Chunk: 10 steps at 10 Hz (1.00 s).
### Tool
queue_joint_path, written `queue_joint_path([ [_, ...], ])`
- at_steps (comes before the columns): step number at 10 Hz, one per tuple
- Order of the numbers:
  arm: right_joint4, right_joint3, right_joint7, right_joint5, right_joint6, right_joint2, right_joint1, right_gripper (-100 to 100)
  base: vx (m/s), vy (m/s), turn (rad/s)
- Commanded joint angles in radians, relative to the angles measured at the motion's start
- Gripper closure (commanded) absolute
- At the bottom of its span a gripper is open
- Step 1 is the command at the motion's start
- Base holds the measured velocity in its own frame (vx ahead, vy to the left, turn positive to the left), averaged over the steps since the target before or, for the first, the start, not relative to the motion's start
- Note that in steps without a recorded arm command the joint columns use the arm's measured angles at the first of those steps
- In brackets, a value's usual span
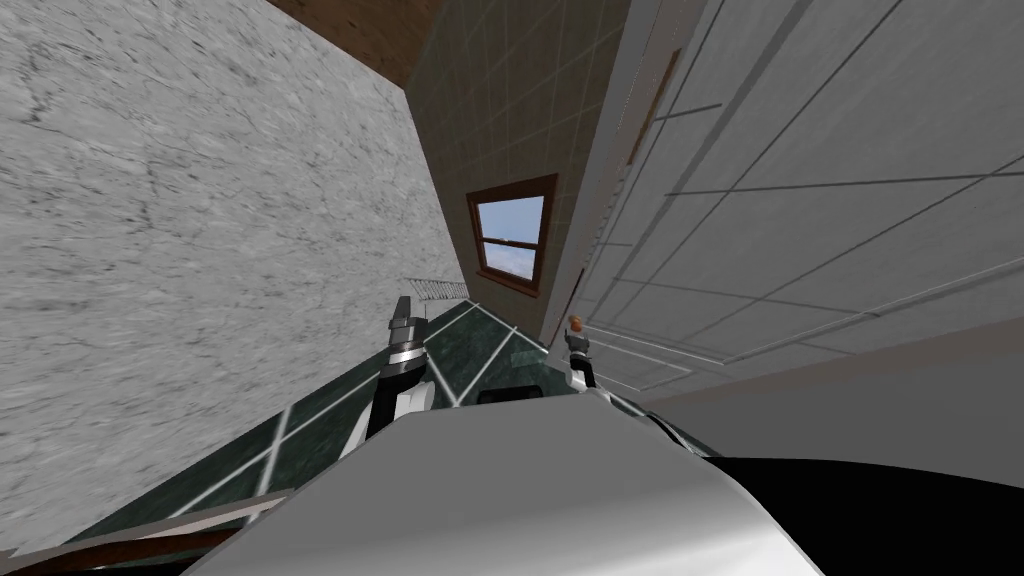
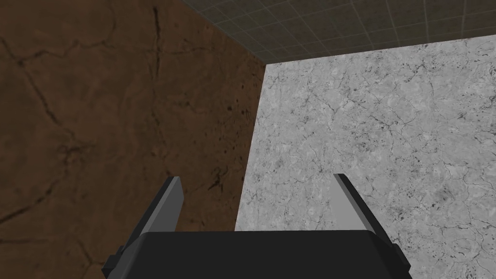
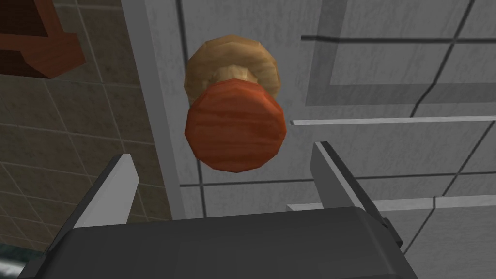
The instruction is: Pull the door open
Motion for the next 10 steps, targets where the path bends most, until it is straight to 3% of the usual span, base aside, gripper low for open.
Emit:
queue_joint_path([
  [1,0.000,-0.003,-0.031,-0.005,-0.003,-0.028,0.016,-100,0.159,-0.023,0.068],
  [2,0.003,-0.005,-0.047,-0.007,-0.005,-0.044,0.023,-100,0.152,-0.019,0.081],
  [3,0.021,-0.001,-0.040,-0.004,-0.012,-0.035,0.008,-100,0.066,-0.011,0.017],
  [4,0.021,-0.001,-0.040,-0.004,-0.012,-0.035,0.008,100,-0.009,-0.002,-0.027],
  [9,0.021,-0.001,-0.040,-0.004,-0.012,-0.035,0.008,100,-0.012,0.001,0.003],
  [10,0.016,0.019,-0.065,0.006,-0.009,-0.045,0.015,100,-0.151,-0.015,0.110],
])
